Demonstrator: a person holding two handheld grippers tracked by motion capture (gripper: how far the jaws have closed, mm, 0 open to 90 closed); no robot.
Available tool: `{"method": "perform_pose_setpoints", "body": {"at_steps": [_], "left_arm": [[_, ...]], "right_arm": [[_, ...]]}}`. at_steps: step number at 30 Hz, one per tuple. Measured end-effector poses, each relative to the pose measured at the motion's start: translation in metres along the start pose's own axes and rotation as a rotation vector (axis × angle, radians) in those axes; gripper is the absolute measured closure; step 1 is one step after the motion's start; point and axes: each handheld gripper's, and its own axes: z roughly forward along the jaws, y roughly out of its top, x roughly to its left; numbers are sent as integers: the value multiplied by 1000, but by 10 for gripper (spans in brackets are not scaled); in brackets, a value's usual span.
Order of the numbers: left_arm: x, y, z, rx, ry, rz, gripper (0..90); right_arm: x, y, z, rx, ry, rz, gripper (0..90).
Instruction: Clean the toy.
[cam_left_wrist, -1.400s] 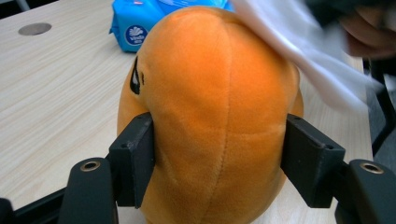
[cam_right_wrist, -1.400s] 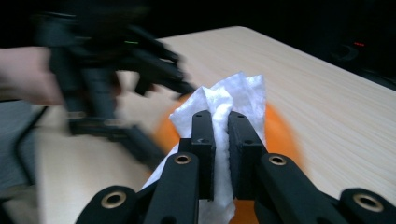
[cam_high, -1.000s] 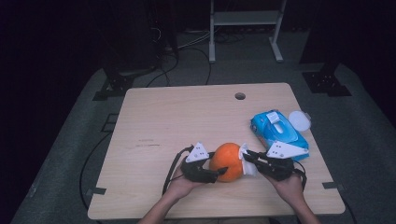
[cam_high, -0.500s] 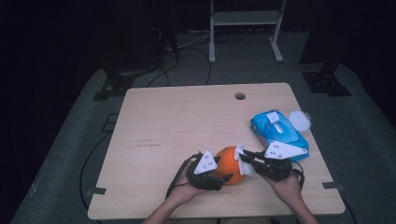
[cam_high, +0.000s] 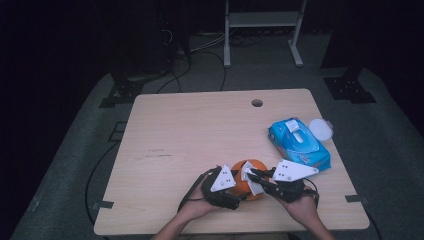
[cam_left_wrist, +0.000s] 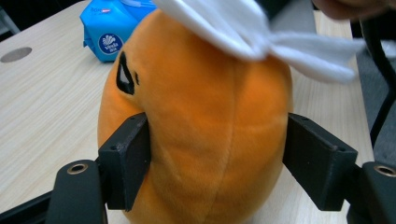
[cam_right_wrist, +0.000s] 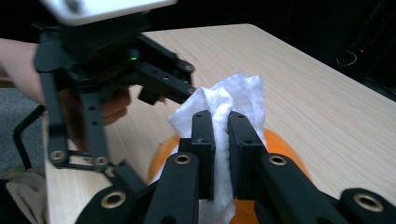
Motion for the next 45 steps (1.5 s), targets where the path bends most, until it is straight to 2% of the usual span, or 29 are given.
{"method": "perform_pose_setpoints", "body": {"at_steps": [2,3,5,6,7,9,12,15,17,18,19,22,25,27,28,29,31,38,41,45], "left_arm": [[2,2,-1,-11,6,-3,252],[4,3,-1,-14,11,-18,227],[10,4,1,7,31,-72,169],[12,2,3,12,14,-100,161],[12,0,5,14,-2,-104,183],[9,-2,6,20,2,-68,262],[4,-2,3,33,6,-25,323],[0,-2,5,34,9,17,343],[-3,-2,6,37,11,44,343],[-4,-1,7,35,13,46,343],[-4,-1,7,35,15,46,340],[-2,-2,7,29,8,33,326],[-1,-4,8,31,-5,29,324],[-4,-4,8,45,-13,65,325],[-5,-4,9,59,-13,95,327],[-7,-4,8,64,-10,106,329],[-6,-5,7,59,-10,101,335],[-5,-6,7,40,-14,93,345],[-7,-5,9,51,-18,116,345],[-13,-4,10,61,-6,157,338]], "right_arm": [[-11,-3,-4,-3,-28,33,813],[-16,-6,-7,-6,-40,57,813],[-22,-10,-11,-17,-51,89,813],[-22,-11,-12,-16,-47,90,813],[-20,-10,-11,-16,-38,87,813],[-12,-7,-6,-6,-21,53,813],[-7,-4,-3,3,-11,19,813],[-16,-5,-6,3,-22,53,813],[-24,-8,-10,4,-62,68,813],[-28,-11,-12,15,-90,69,813],[-33,-14,-14,22,-97,86,813],[-40,-19,-18,37,-77,120,813],[-32,-15,-19,19,-42,102,813],[-22,-10,-14,11,-3,83,813],[-17,-8,-11,9,16,77,813],[-13,-6,-7,17,19,60,813],[-13,-4,-3,24,11,47,813],[-41,-19,-11,41,-74,125,813],[-39,-19,-14,30,-46,140,813],[-19,-8,-7,-10,45,91,812]]}}
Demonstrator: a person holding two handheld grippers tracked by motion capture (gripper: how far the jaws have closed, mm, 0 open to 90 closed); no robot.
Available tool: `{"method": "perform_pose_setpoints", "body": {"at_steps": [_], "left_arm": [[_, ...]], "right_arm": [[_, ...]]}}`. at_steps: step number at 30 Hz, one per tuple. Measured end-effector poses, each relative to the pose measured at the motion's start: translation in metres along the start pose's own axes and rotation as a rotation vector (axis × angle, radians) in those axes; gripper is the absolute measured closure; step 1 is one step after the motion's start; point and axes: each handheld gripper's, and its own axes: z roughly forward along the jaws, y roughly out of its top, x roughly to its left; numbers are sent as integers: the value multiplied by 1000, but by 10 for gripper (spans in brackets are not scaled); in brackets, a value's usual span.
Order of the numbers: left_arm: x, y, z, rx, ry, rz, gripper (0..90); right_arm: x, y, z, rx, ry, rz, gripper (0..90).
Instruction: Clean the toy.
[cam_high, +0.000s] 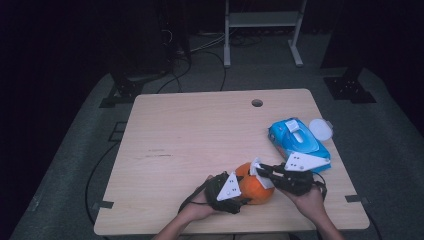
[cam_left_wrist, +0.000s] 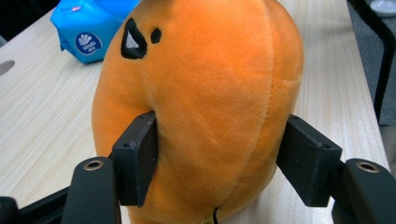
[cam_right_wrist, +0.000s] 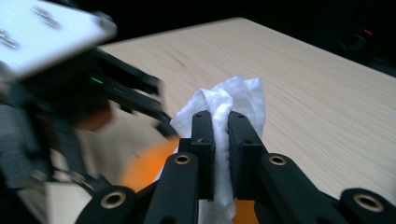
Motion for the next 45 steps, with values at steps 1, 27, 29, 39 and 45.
{"method": "perform_pose_setpoints", "body": {"at_steps": [1,27,29,39,45], "left_arm": [[0,0,0,-1,1,-6,338],[28,-11,-8,-77,-25,-259,342],[31,-11,-9,-83,-29,-287,344],[34,-11,-8,-94,-25,-347,371],[33,-11,-10,-97,-23,-328,374]], "right_arm": [[5,2,4,16,-11,-33,812],[1,2,-5,21,-54,-32,815],[-11,-4,-10,17,-62,7,815],[10,3,-2,17,26,-20,815],[4,3,-2,23,-31,-30,815]]}}
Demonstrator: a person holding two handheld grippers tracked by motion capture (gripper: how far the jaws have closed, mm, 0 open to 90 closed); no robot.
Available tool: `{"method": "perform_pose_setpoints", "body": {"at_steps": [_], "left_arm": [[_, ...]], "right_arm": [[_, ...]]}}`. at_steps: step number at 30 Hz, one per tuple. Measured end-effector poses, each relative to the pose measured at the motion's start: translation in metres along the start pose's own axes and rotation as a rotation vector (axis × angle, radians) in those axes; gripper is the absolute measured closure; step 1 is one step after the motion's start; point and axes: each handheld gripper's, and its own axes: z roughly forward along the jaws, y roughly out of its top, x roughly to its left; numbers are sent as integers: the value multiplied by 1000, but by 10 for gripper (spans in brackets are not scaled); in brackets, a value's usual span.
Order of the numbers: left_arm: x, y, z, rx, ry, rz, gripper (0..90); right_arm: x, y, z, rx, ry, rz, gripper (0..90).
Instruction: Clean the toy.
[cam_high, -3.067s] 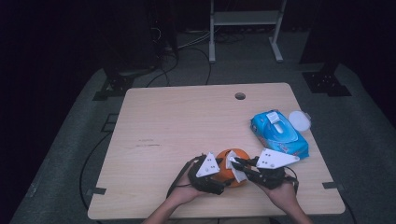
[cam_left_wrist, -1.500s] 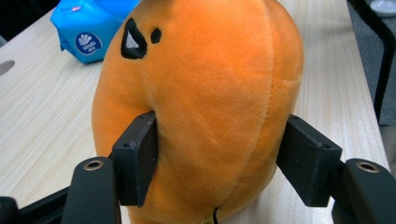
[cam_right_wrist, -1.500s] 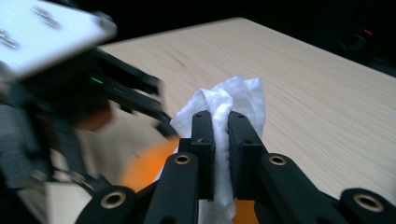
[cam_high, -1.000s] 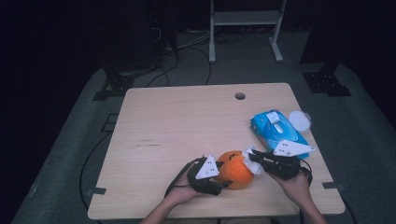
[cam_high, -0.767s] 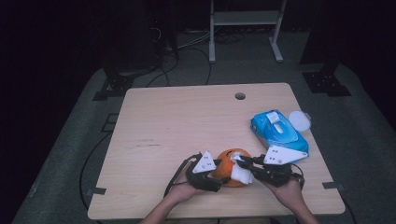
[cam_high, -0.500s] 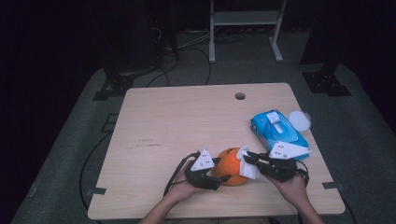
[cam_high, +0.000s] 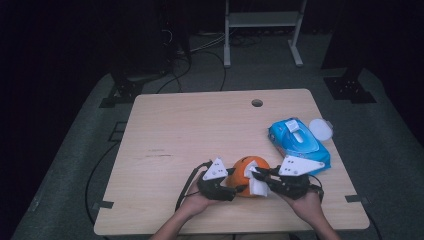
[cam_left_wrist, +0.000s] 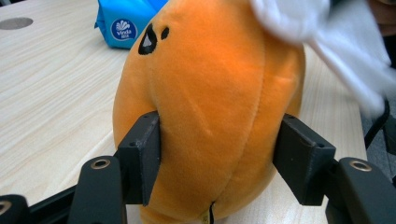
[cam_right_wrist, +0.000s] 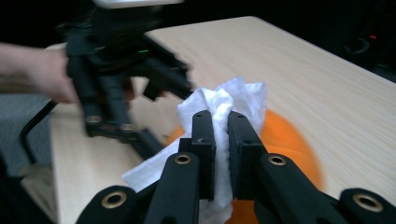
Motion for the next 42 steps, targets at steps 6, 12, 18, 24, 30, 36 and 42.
{"method": "perform_pose_setpoints", "body": {"at_steps": [6,12,18,24,30,36,42], "left_arm": [[-3,-1,4,5,-18,53,284],[-8,1,11,43,38,95,183],[-6,12,-5,57,25,105,368],[-7,22,-19,48,7,118,401],[-4,23,-20,58,2,100,408],[-5,22,-17,57,13,86,410],[-5,25,-22,39,-6,91,418]], "right_arm": [[-26,-14,-11,2,-72,78,815],[-24,-15,-5,-2,-62,96,815],[-10,-2,-3,-41,-23,69,817],[-1,8,-4,-100,28,77,817],[-16,-8,0,-45,-6,139,817],[4,3,8,-53,58,93,817],[-1,3,8,-37,36,72,817]]}}
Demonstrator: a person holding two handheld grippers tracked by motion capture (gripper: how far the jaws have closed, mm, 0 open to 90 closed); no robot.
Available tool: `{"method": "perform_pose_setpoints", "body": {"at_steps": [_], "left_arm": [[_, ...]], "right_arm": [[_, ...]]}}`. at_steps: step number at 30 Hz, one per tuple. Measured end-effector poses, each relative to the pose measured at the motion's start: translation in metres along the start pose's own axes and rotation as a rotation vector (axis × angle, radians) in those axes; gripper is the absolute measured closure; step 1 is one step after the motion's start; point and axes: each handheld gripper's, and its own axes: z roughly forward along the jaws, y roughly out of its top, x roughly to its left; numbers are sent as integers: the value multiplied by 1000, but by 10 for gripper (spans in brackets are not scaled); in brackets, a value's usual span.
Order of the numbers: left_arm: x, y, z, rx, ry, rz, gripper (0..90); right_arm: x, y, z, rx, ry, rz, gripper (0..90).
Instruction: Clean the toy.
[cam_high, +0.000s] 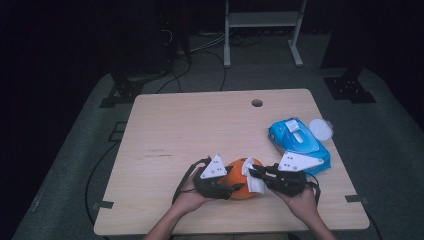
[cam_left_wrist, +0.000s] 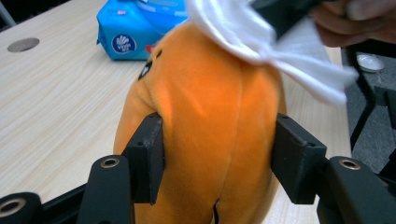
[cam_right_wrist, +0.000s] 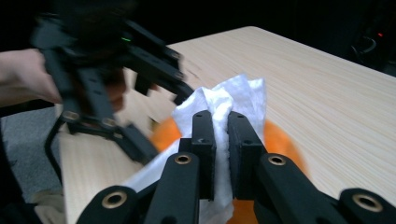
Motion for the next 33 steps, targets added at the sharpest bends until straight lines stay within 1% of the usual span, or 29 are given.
{"method": "perform_pose_setpoints", "body": {"at_steps": [2,3,5,7,8,10,11,12,13,14,15,17,19,20,21,22,23,24,25,26,27,28,29,30,31,33], "left_arm": [[0,0,2,7,-4,7,406],[0,-1,4,6,1,6,384],[1,-2,6,-19,14,4,301],[5,-4,7,-25,34,1,213],[6,-5,8,-23,35,-4,161],[10,-10,14,11,12,-26,117],[10,-13,16,23,3,-22,121],[9,-15,18,21,2,-14,140],[8,-16,18,24,7,0,172],[7,-15,17,30,16,7,228],[6,-15,16,32,25,11,258],[6,-14,13,15,23,-1,329],[8,-11,10,-1,-1,-21,379],[8,-10,7,-3,-11,-25,389],[9,-9,4,-14,-21,-33,395],[10,-7,0,-27,-36,-40,400],[11,-6,-2,-34,-46,-46,403],[11,-5,-3,-27,-44,-41,403],[10,-5,-2,-13,-34,-32,403],[10,-6,0,-11,-34,-39,401],[10,-7,2,-10,-34,-48,396],[10,-7,3,-8,-26,-48,392],[9,-7,5,-11,-16,-50,385],[9,-7,5,-7,-7,-53,379],[9,-8,6,-5,4,-59,368],[8,-8,9,-7,13,-67,357]], "right_arm": [[-6,-4,-1,2,-4,21,817],[-7,-6,0,12,-9,24,817],[-7,-8,1,28,-41,6,816],[-10,-10,0,29,-53,15,816],[-13,-11,-1,25,-59,21,816],[-17,-13,-2,29,-77,28,816],[-18,-14,-2,27,-79,33,816],[-19,-15,-2,29,-76,39,816],[-19,-15,-2,34,-69,41,816],[-17,-15,-2,29,-58,45,816],[-15,-15,-2,27,-52,44,816],[-7,-12,-1,10,-34,23,816],[0,-8,2,-5,7,14,816],[4,-6,3,-5,1,-10,815],[4,-5,3,-7,-9,-26,816],[3,-4,2,-7,-12,-26,816],[0,-5,1,-7,-12,-15,816],[-4,-7,0,-6,-15,-1,816],[-8,-10,1,8,-25,9,816],[-12,-14,2,29,-44,10,816],[-15,-17,4,41,-49,17,816],[-17,-19,5,48,-42,40,816],[-17,-19,5,49,-46,42,816],[-15,-18,5,46,-52,34,816],[-12,-16,5,37,-42,34,816],[-4,-12,7,12,0,22,816]]}}
